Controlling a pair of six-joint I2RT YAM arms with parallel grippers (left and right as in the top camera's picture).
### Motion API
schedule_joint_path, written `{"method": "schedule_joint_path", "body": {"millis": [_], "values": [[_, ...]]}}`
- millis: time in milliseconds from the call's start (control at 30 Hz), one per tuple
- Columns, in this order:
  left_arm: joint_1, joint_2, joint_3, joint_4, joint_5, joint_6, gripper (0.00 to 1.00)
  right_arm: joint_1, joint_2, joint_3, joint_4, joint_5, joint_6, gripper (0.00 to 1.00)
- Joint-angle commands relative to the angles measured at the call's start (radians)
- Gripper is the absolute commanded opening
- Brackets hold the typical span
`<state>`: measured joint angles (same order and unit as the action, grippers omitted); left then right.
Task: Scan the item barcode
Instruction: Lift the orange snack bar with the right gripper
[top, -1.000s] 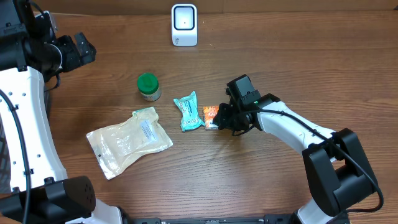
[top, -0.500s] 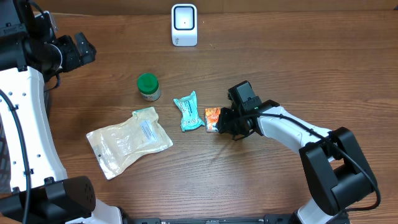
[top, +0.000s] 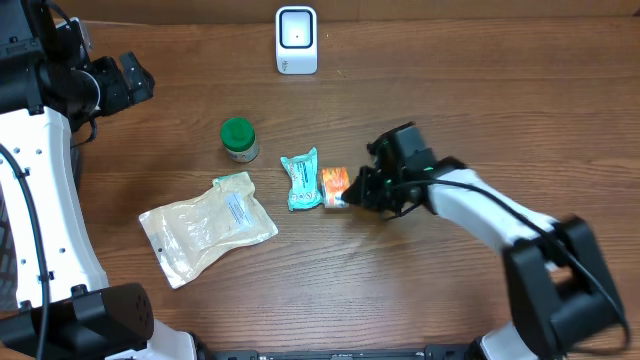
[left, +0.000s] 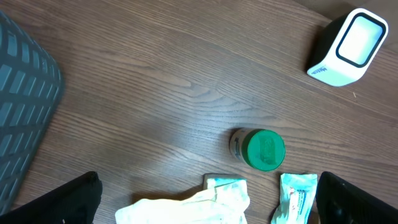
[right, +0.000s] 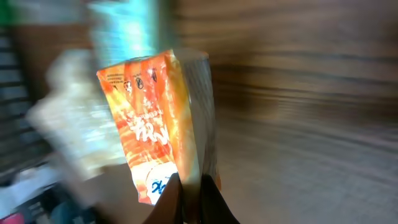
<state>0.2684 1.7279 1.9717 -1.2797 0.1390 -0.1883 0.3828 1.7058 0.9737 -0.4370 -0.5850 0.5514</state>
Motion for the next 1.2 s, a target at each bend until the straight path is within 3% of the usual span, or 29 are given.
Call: {"method": "schedule_joint_path", "body": {"millis": [0,333,1033,1167], "values": [[-0.002,0.0,0.008,0.001,0.008,-0.018,0.99,-0.069,-0.157,0.01,0.009,-0.26,-0.037,0.04],[-0.002,0.0,0.008,0.001,0.008,-0.018,1.0,-0.182,-0.283,0.01,0.086,-0.651,0.051,0.04],[-0.002,0.0,0.008,0.001,0.008,-0.018,1.0,-0.182,-0.283,0.01,0.838,-0.941,0.912,0.04],[-0.002,0.0,0.008,0.001,0.008,-0.018,1.0,-0.182,-0.283,0.01,0.879,-0.954,1.006,0.04]]}}
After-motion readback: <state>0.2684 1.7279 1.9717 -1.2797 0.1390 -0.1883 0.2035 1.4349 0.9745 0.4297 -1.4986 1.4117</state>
